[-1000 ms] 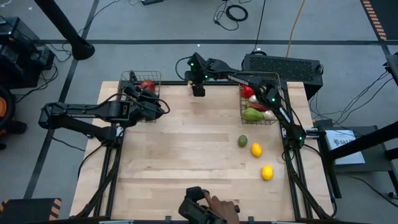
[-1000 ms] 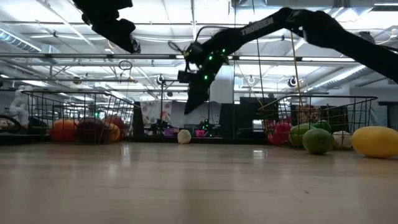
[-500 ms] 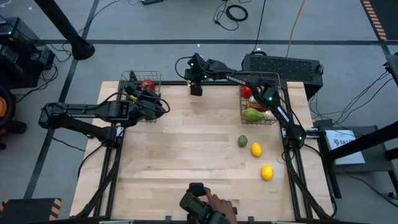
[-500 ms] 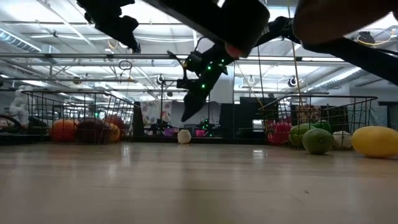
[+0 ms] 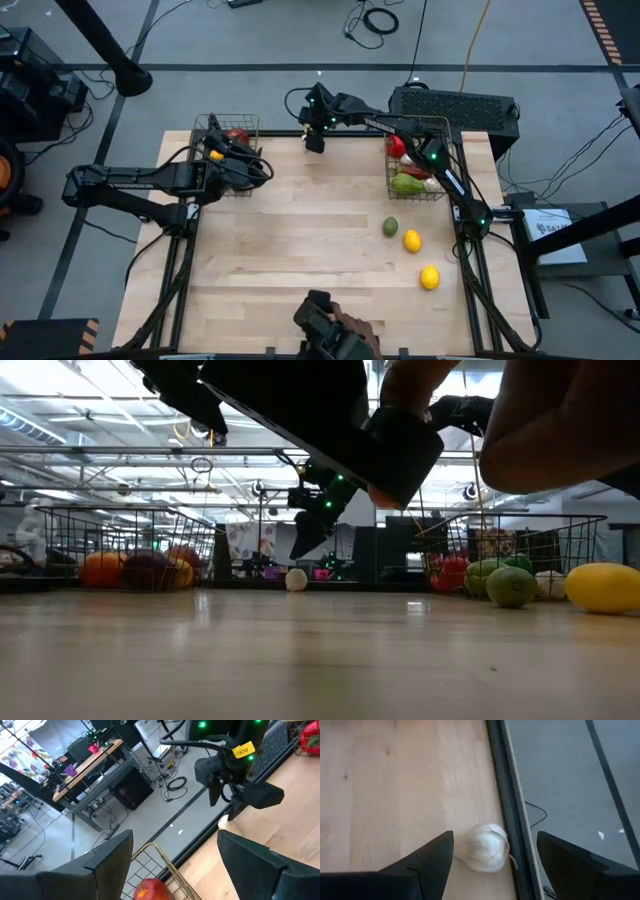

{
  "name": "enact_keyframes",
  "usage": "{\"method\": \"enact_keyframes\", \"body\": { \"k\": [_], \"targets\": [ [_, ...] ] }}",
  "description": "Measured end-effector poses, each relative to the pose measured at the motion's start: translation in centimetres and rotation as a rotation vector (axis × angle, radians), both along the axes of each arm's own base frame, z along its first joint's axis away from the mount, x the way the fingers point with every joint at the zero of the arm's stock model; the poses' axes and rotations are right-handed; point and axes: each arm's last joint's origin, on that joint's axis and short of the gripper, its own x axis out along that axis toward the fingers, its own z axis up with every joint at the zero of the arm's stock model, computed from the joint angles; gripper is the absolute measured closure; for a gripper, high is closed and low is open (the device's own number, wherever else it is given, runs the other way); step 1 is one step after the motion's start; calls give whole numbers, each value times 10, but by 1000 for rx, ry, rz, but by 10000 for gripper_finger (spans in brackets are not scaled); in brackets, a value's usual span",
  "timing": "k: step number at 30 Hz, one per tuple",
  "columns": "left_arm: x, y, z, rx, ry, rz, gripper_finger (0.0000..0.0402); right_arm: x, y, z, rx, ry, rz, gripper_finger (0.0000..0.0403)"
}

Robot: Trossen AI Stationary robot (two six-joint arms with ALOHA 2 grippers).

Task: Sort produce into baskets
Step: Put the garlic into the right wire basket

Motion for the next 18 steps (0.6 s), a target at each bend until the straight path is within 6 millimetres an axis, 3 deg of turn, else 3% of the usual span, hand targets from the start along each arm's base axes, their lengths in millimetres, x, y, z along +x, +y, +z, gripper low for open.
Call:
{"method": "enact_keyframes", "body": {
  "k": [8,18],
  "targets": [
    [1,0,1,6,-6,-8,107,0,0,-1,67,-24,-22,145],
    [1,0,1,2,-8,-13,107,-2,3,-3,311,-65,-291,170]
  ]
}}
